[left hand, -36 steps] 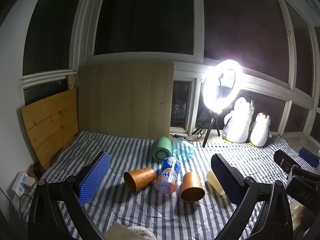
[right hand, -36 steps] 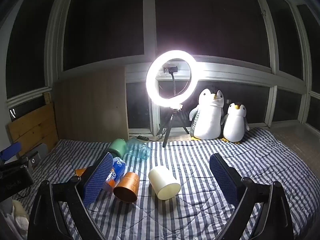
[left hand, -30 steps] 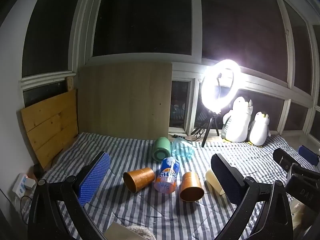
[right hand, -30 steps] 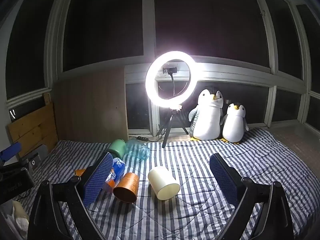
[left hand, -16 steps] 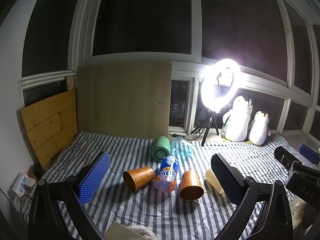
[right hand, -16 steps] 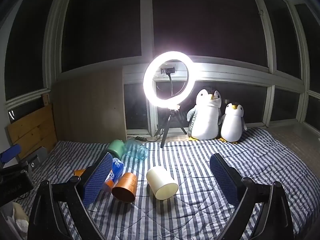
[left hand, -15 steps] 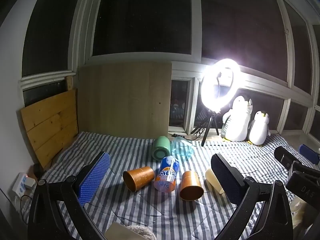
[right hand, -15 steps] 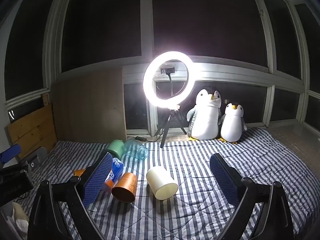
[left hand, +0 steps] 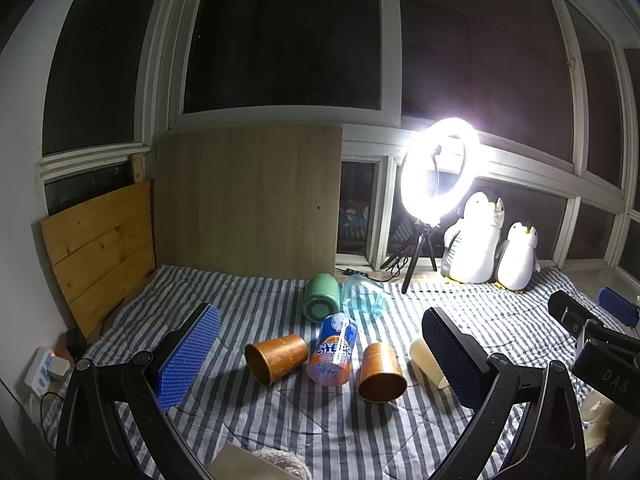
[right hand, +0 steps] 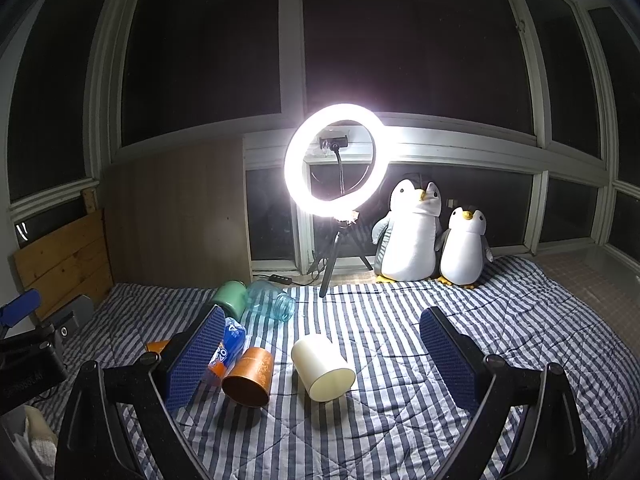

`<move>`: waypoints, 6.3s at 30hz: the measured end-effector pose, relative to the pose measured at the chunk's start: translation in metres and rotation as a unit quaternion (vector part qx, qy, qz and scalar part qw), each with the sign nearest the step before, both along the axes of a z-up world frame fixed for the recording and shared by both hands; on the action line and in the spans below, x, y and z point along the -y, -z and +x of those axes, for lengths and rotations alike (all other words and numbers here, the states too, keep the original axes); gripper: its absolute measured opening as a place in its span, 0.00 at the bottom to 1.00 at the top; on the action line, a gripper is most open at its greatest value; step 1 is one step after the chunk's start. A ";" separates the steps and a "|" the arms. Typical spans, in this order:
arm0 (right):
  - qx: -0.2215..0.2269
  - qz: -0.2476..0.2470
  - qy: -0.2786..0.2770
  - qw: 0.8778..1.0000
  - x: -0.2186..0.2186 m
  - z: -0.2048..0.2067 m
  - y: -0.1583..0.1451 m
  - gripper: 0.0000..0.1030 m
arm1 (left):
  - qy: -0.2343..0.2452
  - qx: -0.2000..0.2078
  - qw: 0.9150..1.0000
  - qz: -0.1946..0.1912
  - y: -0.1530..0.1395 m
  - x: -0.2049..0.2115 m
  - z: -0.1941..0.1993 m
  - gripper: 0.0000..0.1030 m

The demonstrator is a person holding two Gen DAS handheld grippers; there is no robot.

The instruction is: Flip cup upside down

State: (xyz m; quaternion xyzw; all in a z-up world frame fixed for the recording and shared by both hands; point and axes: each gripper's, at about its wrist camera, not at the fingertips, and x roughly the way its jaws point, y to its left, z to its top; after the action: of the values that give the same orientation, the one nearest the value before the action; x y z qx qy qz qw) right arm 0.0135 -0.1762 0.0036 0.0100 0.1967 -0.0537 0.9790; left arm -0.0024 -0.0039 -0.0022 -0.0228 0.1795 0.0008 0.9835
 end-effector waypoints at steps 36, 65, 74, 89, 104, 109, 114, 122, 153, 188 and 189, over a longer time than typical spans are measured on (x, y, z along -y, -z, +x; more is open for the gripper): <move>-0.001 0.000 0.005 1.000 0.004 -0.001 0.001 0.94 | 0.008 -0.003 1.000 0.000 -0.003 0.003 0.002 1.00; -0.036 0.007 -0.001 0.999 0.007 0.027 0.017 0.94 | 0.002 -0.033 0.999 0.003 0.013 0.001 0.023 1.00; -0.064 0.016 -0.003 0.998 0.017 0.049 0.026 0.94 | -0.016 -0.062 0.998 0.000 0.029 -0.010 0.040 1.00; -0.100 0.024 0.000 0.995 0.033 0.072 0.042 0.94 | -0.011 -0.126 0.992 0.013 0.057 -0.013 0.091 1.00; -0.198 0.010 -0.086 0.976 0.047 0.164 0.067 0.93 | -0.018 -0.146 0.989 0.025 0.066 -0.006 0.131 1.00; -0.241 -0.011 -0.150 0.959 0.036 0.212 0.082 0.93 | -0.029 -0.153 0.988 0.015 0.071 -0.009 0.131 1.00; -0.261 -0.070 -0.198 0.942 0.012 0.257 0.091 0.93 | -0.049 -0.164 0.985 0.008 0.079 -0.019 0.126 1.00; -0.298 -0.120 -0.249 0.914 -0.022 0.319 0.121 0.93 | -0.087 -0.180 0.980 -0.009 0.092 -0.049 0.119 1.00; -0.388 -0.210 -0.318 0.839 -0.098 0.433 0.206 0.93 | -0.192 -0.189 0.962 -0.032 0.099 -0.095 0.090 1.00; -0.474 -0.197 -0.224 0.829 0.045 0.391 0.207 0.75 | -0.135 -0.183 0.973 -0.031 0.097 -0.063 0.108 1.00; -0.477 -0.189 -0.220 0.830 0.054 0.386 0.207 0.75 | -0.131 -0.182 0.974 -0.031 0.096 -0.060 0.109 1.00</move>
State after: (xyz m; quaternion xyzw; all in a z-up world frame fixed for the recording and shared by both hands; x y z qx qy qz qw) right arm 0.3998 -0.2306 -0.2033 -0.2455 0.6223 0.1291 0.7320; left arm 0.1063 0.0564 -0.0985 -0.0764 0.3508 0.1282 0.9245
